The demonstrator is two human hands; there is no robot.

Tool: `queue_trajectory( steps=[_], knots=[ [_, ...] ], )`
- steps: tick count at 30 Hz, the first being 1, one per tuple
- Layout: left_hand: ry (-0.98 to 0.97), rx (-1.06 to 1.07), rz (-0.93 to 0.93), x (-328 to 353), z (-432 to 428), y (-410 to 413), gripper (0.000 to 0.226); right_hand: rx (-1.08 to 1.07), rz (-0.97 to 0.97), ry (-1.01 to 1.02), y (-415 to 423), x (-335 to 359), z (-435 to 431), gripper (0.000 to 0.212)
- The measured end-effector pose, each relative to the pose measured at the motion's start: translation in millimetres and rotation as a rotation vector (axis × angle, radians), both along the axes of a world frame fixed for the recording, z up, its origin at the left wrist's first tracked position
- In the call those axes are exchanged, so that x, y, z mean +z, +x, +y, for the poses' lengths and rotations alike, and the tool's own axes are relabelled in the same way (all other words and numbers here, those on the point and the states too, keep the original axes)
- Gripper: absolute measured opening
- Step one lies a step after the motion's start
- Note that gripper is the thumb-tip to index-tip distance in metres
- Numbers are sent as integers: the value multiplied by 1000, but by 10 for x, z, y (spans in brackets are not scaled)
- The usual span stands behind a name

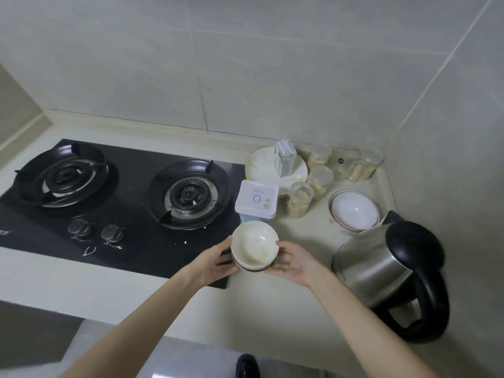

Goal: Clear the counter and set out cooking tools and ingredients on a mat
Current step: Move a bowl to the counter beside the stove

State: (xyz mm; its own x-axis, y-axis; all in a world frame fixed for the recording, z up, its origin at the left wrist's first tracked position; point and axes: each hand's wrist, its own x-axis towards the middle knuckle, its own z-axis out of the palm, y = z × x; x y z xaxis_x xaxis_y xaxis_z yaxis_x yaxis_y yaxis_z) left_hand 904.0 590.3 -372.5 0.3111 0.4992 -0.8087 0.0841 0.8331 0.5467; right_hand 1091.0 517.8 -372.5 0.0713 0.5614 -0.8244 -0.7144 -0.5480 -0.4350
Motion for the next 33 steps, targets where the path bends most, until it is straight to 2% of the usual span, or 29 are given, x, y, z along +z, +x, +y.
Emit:
queue_trajectory(
  steps=[7, 11, 13, 15, 18, 21, 25, 33],
  knots=[
    [38, -43, 16, -1, -46, -30, 39, 2, 10, 13, -47, 50, -20, 9],
    [62, -16, 2, 77, -116, -93, 33, -28, -71, -9, -70, 107, -69, 9],
    [147, -77, 35, 157, -154, -192, 33, -14, -137, 32, -57, 175, -107, 21],
    [264, -148, 79, 286, -181, -312, 34, 39, -283, 109, -60, 291, -156, 30],
    [417, -172, 122, 534, -227, -538, 31, 90, -531, 238, -158, 545, -226, 29],
    [456, -107, 49, 830, -294, -816, 30, 211, -571, 369, -421, 856, -243, 22],
    [516, -14, -59, 1170, -426, -1279, 30, 449, -588, 506, -927, 1164, -190, 29],
    [657, 262, 23, 1449, -916, -2740, 25, 719, -581, 689, -2468, 1446, -61, 28]
  ],
)
